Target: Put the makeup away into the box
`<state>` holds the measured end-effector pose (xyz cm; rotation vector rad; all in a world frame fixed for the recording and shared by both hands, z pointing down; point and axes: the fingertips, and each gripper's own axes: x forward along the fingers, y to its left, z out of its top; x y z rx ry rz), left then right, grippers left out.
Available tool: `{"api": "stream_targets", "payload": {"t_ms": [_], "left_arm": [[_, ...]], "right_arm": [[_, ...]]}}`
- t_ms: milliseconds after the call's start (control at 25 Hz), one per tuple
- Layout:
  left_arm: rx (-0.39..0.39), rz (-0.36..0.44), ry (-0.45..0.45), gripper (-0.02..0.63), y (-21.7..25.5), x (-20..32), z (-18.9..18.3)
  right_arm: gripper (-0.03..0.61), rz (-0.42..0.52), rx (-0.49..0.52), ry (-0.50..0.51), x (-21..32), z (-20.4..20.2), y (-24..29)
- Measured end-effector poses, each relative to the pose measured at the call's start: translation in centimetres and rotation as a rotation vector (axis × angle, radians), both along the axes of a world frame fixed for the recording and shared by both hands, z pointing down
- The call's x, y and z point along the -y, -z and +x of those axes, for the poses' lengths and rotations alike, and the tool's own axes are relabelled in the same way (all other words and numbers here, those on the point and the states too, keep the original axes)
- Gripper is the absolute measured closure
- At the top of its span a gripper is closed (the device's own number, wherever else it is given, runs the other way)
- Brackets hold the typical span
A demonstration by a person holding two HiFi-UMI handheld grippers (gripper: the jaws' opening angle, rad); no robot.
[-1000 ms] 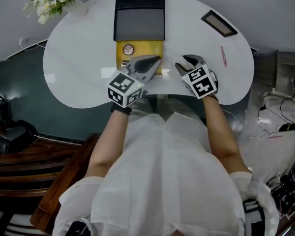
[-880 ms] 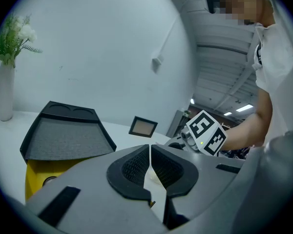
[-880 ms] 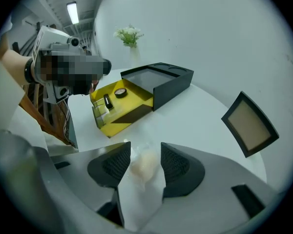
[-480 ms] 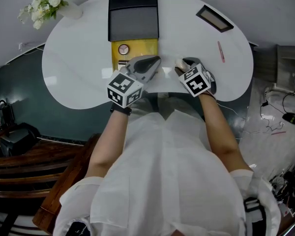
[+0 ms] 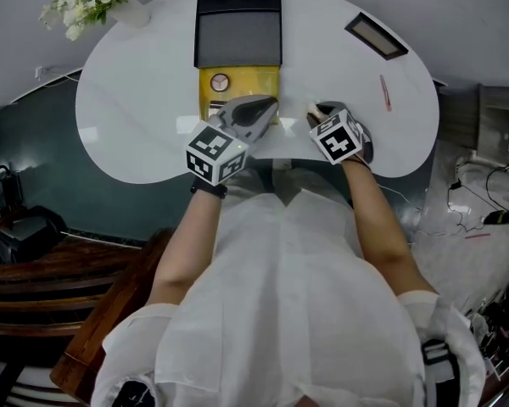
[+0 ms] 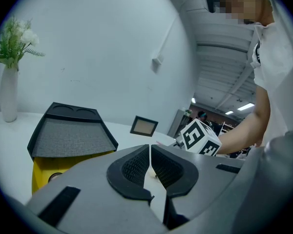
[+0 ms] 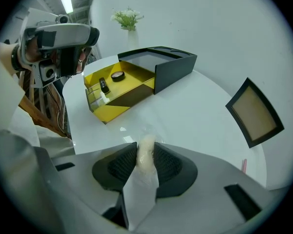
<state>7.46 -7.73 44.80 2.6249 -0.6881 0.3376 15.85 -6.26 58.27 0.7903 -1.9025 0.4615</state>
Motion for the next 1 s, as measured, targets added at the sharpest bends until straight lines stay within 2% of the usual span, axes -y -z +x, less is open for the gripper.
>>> {"api": "stream_targets", "payload": {"t_ms": [360,560,800,1000], "left_arm": [[-0.003,0.005,0.04,0.589,0.3,-0.2,-2.1],[-0.006,0.006,0.095,0.589,0.3,0.0,-4.5],[-0.016,0.009,0.145,0.589,0.4,0.3,-6.9],[-0.018,0.009,0.181,0.589,0.6,0.3,-8.8]], "right_arm": [[0.489,-0.008,0.015,-0.055,0.1,0.2,0.3],[0.489,0.044,0.031,-0.063,1.4,-0.4,2.8],[0.489,0.139,0.075,-0.025,4.0,-3.7,7.0],[0.488,0.154,0.106,0.045,5.4,-8.0,8.0]]}}
